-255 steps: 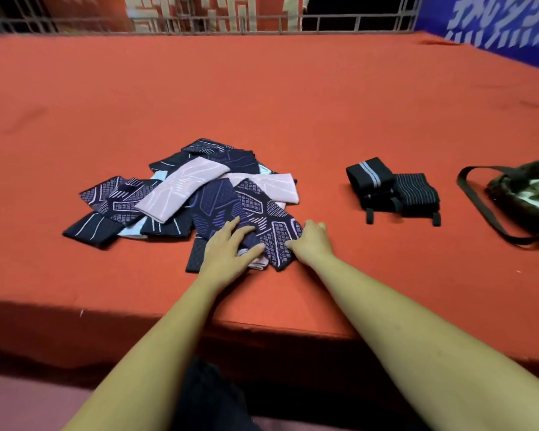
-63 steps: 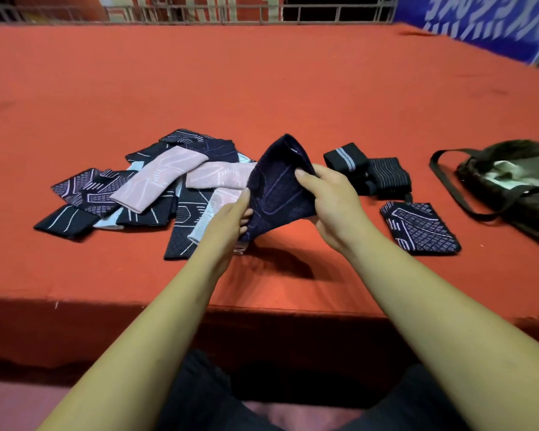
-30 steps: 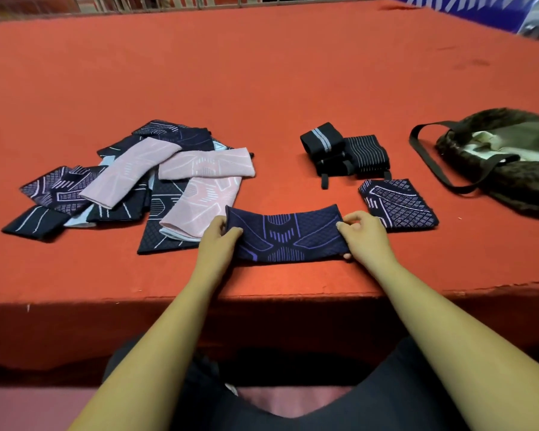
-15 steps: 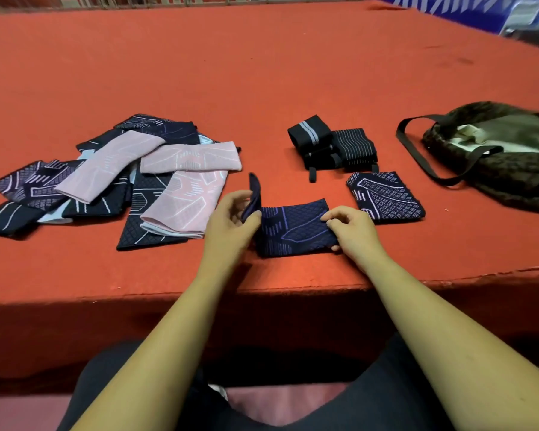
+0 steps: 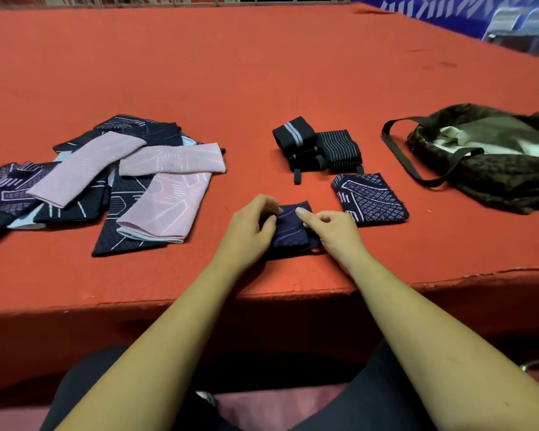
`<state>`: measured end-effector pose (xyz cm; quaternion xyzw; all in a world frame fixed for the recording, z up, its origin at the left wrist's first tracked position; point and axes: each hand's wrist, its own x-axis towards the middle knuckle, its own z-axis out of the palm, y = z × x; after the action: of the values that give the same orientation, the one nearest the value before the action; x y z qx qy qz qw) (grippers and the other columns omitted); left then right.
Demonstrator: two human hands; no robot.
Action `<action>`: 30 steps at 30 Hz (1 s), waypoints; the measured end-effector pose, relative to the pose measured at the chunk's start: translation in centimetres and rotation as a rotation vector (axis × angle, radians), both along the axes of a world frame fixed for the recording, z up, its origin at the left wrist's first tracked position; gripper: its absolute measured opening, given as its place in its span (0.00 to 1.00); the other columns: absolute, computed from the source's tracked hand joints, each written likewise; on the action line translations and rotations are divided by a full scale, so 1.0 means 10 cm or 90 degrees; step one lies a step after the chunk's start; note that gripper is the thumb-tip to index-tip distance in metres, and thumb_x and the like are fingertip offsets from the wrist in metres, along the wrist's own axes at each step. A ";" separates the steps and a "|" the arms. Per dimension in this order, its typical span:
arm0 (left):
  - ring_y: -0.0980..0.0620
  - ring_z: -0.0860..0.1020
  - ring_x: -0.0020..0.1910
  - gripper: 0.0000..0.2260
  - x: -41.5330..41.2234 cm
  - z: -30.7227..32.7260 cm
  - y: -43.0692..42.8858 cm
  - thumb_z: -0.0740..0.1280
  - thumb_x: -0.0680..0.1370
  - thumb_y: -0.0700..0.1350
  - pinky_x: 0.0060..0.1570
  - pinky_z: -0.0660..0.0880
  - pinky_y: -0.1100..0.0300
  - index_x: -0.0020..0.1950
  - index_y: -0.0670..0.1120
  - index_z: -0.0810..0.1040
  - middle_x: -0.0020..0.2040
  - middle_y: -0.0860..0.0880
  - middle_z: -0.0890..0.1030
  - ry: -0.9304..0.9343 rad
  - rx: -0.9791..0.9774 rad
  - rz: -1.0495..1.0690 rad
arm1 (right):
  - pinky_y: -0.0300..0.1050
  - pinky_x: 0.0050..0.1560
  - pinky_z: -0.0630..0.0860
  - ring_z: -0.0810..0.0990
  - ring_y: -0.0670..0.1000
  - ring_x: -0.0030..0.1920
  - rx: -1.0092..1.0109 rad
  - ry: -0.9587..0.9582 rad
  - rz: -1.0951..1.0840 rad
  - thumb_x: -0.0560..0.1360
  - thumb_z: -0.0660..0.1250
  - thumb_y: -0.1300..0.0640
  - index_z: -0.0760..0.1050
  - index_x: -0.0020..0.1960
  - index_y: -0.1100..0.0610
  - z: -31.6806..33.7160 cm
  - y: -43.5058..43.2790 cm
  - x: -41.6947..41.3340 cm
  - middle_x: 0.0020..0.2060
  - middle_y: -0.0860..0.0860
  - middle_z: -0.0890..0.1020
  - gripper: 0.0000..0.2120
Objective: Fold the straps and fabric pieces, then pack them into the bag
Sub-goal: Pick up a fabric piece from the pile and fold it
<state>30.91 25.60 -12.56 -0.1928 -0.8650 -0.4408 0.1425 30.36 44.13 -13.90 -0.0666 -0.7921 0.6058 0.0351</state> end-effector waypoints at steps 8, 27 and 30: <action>0.48 0.42 0.80 0.27 -0.07 -0.31 0.08 0.61 0.81 0.45 0.78 0.40 0.50 0.78 0.42 0.57 0.81 0.45 0.52 -0.044 -0.238 0.049 | 0.40 0.28 0.78 0.77 0.43 0.30 0.014 -0.039 0.027 0.74 0.73 0.50 0.81 0.42 0.60 0.06 -0.07 0.03 0.31 0.48 0.78 0.13; 0.53 0.43 0.80 0.29 -0.10 -0.33 0.10 0.50 0.83 0.56 0.78 0.43 0.51 0.81 0.45 0.49 0.82 0.49 0.46 -0.120 -0.387 0.124 | 0.47 0.59 0.73 0.77 0.62 0.60 0.211 -0.174 -0.132 0.76 0.62 0.55 0.71 0.64 0.69 0.28 -0.19 -0.24 0.61 0.63 0.78 0.22; 0.54 0.43 0.80 0.29 -0.12 -0.34 0.08 0.50 0.83 0.56 0.78 0.43 0.52 0.81 0.45 0.49 0.82 0.49 0.46 -0.125 -0.395 0.117 | 0.48 0.57 0.75 0.79 0.60 0.56 0.170 -0.207 -0.106 0.79 0.63 0.52 0.75 0.58 0.64 0.36 -0.20 -0.32 0.55 0.59 0.80 0.16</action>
<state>29.67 26.44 -15.94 -0.1048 -0.9813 -0.1583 0.0323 27.11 42.11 -10.26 -0.2234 -0.8521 0.4721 -0.0351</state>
